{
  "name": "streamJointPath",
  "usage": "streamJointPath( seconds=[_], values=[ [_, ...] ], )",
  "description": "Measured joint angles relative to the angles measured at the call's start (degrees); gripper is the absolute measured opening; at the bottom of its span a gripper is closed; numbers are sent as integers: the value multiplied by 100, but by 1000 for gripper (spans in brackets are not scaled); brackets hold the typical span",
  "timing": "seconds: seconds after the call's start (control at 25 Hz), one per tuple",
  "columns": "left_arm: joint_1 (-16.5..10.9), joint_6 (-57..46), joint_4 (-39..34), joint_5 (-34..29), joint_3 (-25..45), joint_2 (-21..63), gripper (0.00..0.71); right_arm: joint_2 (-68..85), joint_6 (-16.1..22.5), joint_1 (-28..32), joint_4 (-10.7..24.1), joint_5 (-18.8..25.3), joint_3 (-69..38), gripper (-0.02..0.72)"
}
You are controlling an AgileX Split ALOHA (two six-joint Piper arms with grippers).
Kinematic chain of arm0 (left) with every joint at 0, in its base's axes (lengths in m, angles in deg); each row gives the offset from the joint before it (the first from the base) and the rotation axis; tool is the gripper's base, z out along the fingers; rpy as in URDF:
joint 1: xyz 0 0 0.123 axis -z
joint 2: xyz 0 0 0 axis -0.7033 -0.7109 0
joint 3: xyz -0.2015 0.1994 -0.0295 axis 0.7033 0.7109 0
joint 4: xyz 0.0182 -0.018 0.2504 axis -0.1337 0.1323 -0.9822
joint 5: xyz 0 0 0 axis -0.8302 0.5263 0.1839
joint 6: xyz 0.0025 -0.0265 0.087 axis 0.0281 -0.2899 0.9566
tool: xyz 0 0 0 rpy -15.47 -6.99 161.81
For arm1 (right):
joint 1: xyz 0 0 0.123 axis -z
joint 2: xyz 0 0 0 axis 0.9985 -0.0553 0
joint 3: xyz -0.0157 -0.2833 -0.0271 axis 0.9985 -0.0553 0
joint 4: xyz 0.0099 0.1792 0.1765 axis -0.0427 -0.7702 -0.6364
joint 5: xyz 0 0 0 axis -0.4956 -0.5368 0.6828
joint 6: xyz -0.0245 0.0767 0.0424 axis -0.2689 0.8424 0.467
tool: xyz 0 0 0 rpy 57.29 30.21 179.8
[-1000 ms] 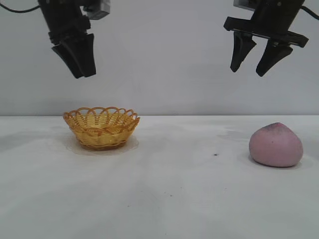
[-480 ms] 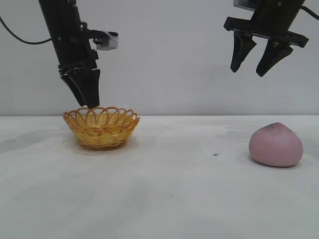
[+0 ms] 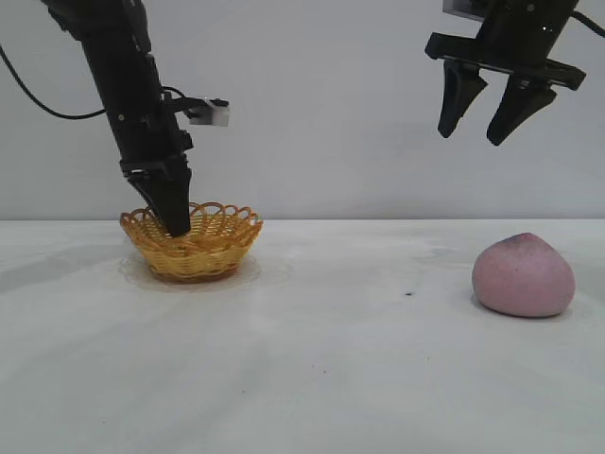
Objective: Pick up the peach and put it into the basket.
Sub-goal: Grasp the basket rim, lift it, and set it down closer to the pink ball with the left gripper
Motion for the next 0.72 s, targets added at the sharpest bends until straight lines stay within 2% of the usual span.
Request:
streamJointPath(
  seconds=[0.16,0.2,0.32,0.36,0.72],
  values=[
    [0,-494,0,-244,1,34,81,-4,0,0,37,-24,0,456],
    [0,-711,0,-369,1,71,41,-4,0,0,37,-38,0,456],
    [0,-1318,0,-686,1,260,55,-4,0,0,37,-38,0,456],
    [0,-1534,14,-746,1,346,0,-4,0,0,37,-38,0,456],
    [-169,-3265,866,-1123,1,1142,0,-4,0,0,37,49,0,456]
  ],
)
